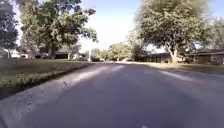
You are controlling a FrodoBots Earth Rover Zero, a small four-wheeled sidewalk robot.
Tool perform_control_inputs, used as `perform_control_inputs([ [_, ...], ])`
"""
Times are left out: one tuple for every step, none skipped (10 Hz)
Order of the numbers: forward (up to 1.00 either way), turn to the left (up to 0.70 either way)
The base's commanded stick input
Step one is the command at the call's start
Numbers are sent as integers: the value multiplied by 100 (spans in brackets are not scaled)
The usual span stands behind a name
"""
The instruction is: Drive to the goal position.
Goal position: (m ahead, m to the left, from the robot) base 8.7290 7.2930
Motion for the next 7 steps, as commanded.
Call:
perform_control_inputs([
  [100,0],
  [100,0],
  [100,0],
  [100,0],
  [100,0],
  [100,0],
  [100,0],
])
